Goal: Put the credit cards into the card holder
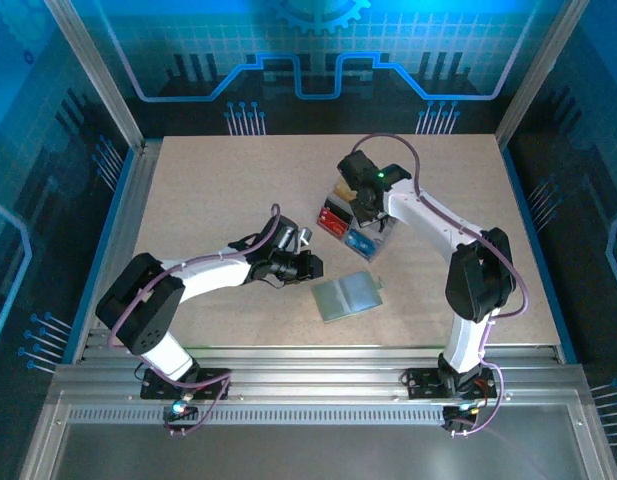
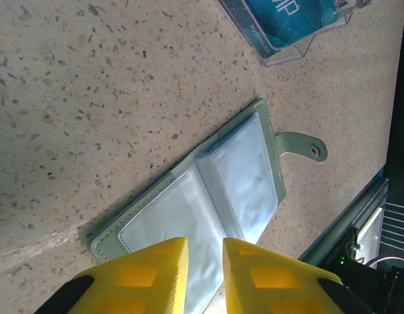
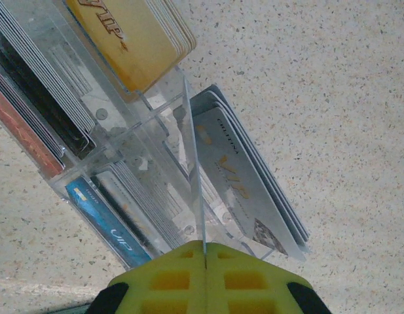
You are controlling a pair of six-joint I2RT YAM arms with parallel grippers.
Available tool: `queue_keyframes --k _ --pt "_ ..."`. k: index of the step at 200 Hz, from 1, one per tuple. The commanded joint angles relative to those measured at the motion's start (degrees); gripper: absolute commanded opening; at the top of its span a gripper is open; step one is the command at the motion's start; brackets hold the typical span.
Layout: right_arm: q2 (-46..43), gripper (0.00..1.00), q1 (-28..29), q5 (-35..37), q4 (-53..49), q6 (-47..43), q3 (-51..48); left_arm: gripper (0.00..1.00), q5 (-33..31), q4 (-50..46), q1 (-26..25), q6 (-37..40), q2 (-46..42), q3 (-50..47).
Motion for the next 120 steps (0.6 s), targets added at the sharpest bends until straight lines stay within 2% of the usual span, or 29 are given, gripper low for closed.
queue_keyframes --k 1,88,120 --pt "-2.37 0.00 0.61 -0.96 -2.47 0.13 1.73 0.22 1.18 -2.14 0.45 0.85 -2.12 -1.08" --pt "-7.95 0.00 0.59 -10.84 -1.25 0.55 -1.51 0.26 0.86 -3.49 0.37 1.51 -4.84 -3.51" --pt "-13.75 0.00 0.87 -16.45 1.62 1.79 -6.34 0.30 -0.80 -4.15 -1.87 1.48 -6.00 -5.48"
